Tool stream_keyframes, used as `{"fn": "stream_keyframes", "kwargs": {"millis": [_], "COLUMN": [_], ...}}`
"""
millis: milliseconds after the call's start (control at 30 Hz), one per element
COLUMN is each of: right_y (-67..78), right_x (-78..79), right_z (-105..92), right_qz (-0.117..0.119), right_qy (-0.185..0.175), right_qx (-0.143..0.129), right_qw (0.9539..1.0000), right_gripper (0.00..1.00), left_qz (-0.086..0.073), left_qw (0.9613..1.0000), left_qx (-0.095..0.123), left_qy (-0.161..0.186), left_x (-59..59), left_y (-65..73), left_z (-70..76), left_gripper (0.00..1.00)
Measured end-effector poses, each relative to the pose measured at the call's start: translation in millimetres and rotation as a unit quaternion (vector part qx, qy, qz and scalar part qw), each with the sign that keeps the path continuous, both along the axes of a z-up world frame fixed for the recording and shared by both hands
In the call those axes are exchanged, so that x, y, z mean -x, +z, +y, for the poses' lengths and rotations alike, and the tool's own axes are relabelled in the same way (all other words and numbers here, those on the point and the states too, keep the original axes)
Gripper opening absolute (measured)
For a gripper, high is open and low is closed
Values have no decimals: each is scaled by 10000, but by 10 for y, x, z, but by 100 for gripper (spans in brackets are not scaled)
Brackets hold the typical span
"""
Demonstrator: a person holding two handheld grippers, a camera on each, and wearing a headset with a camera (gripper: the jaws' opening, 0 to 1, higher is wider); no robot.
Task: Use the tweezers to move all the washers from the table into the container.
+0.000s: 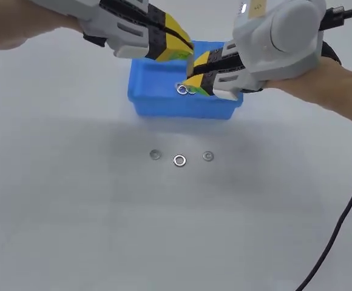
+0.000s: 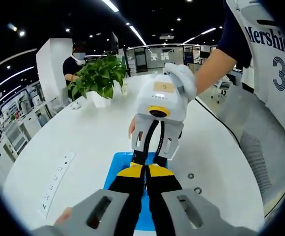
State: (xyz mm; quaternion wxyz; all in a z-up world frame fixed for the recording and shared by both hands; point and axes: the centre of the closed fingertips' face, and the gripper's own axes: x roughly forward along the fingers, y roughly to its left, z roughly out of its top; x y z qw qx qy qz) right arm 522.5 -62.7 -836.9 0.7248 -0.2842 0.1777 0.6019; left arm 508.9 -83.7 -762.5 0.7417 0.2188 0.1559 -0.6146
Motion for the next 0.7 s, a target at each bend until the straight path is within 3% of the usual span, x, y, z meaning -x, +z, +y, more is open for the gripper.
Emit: {"fn": "stream_keyframes", "kwargs": {"millis": [233,500,667,700], "right_y": [154,428,522,534], "right_x": [62,297,519,580], "right_z": [10,15,38,41], "right_qz": [-37,-170,-196,-151], "right_qy": [-7,105,320,360], "right_qx": [-104,-137,-90,-93], "right_qw": [9999,9997,9993,9992], "right_gripper": [8,7,7,7], "left_qz": [-150,-291,-299,-241], "left_qw": [9999,9995,9992,9990], "left_qx": [51,128,242,309], "left_qy": [43,33,-111,-193], "left_x": [107,286,503,565], "left_y": [189,410,551,573], "left_z": [23,52,42,32], "left_gripper": [5,6,6,6]}}
